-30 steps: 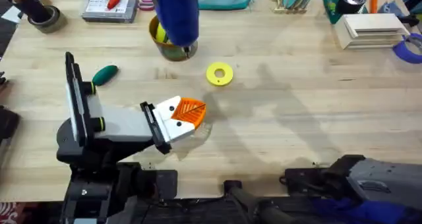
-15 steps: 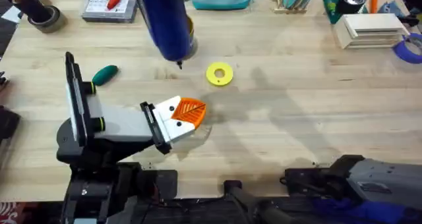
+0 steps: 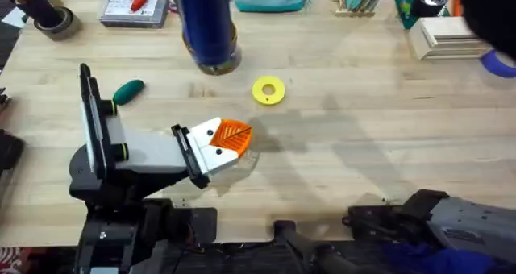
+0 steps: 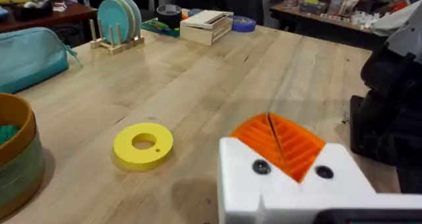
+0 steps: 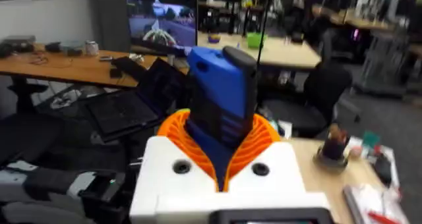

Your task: Pick up the gripper from the table and insert it into the empty holder that is missing its gripper. Then pick up a screw, insert it into the mounting hole, and use the screwdriver to tighten it. Finally, clean up the table by picking up the vegetable and placing it into the bucket.

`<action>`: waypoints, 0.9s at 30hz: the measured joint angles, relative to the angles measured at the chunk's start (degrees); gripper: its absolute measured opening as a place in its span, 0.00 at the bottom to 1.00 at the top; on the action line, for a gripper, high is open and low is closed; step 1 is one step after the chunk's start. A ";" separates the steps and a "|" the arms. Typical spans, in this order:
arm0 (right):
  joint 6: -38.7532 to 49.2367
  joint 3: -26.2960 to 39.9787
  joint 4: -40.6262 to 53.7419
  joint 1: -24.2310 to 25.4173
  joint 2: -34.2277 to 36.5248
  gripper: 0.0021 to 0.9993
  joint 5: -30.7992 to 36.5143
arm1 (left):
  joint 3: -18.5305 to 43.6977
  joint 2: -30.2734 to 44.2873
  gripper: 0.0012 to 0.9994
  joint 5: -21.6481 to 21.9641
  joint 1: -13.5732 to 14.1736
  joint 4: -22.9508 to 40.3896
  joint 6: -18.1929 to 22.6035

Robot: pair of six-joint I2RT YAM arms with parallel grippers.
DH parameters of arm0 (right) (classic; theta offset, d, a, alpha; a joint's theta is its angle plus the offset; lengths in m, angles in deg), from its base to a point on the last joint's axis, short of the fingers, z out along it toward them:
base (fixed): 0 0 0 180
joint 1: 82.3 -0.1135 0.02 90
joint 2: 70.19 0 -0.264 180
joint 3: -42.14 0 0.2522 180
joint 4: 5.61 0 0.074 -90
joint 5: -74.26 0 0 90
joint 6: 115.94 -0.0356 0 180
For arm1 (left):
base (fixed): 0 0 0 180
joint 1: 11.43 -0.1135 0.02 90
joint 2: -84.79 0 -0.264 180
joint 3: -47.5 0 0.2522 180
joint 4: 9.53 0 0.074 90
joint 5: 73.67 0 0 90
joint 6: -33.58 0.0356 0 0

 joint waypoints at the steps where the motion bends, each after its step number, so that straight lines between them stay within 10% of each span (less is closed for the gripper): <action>1: -0.93 -0.95 -3.16 -0.18 0.00 0.02 0.09 | 0.00 0.00 0.00 0.00 0.00 -0.02 0.00; 7: -7.72 -6.72 -17.02 -0.57 0.07 0.02 0.22 | 0.00 0.00 0.00 0.00 0.00 0.00 0.00; 27: -11.25 -7.83 -17.78 -2.49 0.96 0.02 -5.65 | 0.00 0.00 0.00 0.00 0.00 -0.01 0.00</action>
